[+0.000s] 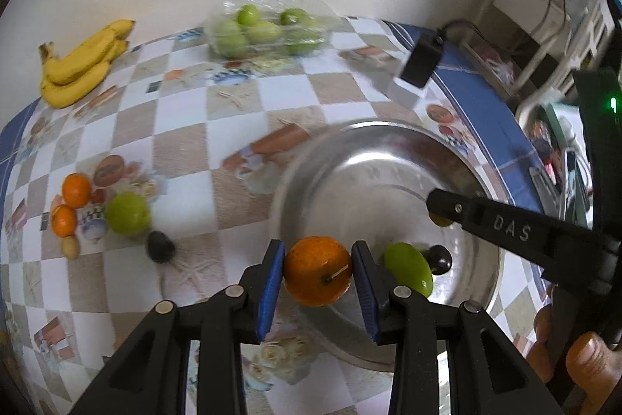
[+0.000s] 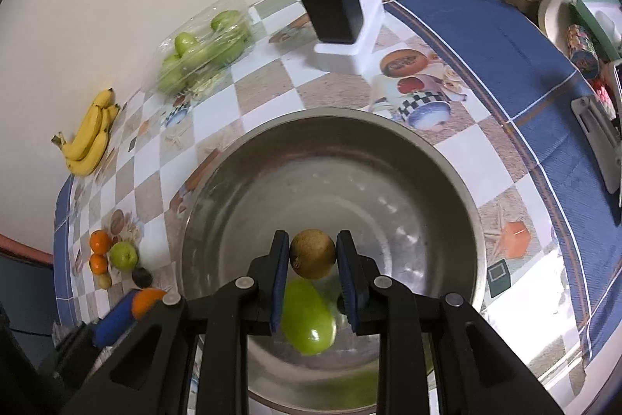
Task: Organize fruits
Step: 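Carry the tangerine and brown fruit in both tools over the steel bowl, then open left tool to drop the tangerine while right tool releases the brown fruit into the bowl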
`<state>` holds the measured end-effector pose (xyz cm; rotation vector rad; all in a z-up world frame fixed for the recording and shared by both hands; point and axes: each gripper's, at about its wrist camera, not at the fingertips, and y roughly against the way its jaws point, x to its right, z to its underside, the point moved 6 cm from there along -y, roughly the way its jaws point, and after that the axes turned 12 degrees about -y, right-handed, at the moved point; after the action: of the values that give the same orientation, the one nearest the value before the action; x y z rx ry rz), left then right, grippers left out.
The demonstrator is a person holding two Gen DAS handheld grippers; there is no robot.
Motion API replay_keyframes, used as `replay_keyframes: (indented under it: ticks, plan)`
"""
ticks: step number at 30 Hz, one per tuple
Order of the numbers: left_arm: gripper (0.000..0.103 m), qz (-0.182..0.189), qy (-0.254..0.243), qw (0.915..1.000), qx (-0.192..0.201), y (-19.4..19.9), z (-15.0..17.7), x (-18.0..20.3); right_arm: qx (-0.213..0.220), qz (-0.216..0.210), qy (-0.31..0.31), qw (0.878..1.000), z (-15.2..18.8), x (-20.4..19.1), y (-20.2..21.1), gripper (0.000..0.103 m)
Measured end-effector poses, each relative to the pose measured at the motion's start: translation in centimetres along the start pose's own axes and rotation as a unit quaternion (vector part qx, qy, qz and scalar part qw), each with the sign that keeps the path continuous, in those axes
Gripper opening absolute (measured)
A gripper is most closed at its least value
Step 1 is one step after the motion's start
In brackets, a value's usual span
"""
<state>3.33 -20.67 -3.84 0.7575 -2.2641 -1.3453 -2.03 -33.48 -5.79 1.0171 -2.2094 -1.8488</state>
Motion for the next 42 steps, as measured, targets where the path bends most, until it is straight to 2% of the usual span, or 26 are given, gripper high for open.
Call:
replay_keyframes:
  ticks: [8,32,35,37,38,39,41,42]
  plan:
    - [0.038,0.003,-0.008,0.9998,-0.017,-2.3,0.3,1.1,-0.004,-0.005,-0.003,1.000,0.0,0.4,-1.1,0.026]
    - [0.039,-0.006,-0.006,0.9993,-0.036,-4.7,1.1,1.2,-0.021,0.013,0.011,1.000,0.7,0.5,-4.3,0.027]
    - [0.042,-0.004,-0.001,0.9992,-0.040,-4.8,1.2,1.1,-0.022,0.013,0.015,1.000,0.7,0.4,-4.4,0.027]
    - [0.050,-0.004,0.001,0.9993,-0.038,-4.7,1.1,1.1,-0.022,0.012,0.015,1.000,0.7,0.2,-4.4,0.027]
    - [0.054,-0.001,0.001,0.9994,-0.035,-4.7,1.0,1.1,-0.021,0.012,0.016,1.000,0.7,0.2,-4.3,0.029]
    - [0.057,0.000,0.001,0.9994,-0.034,-4.6,1.0,1.1,-0.020,0.012,0.017,1.000,0.6,0.1,-4.3,0.036]
    - [0.060,0.000,0.000,0.9995,-0.033,-4.4,0.8,1.2,-0.016,0.013,0.018,1.000,0.6,0.1,-4.0,0.045]
    - [0.061,-0.002,-0.002,0.9995,-0.032,-4.3,0.8,1.2,-0.015,0.012,0.018,1.000,0.6,0.0,-3.8,0.045]
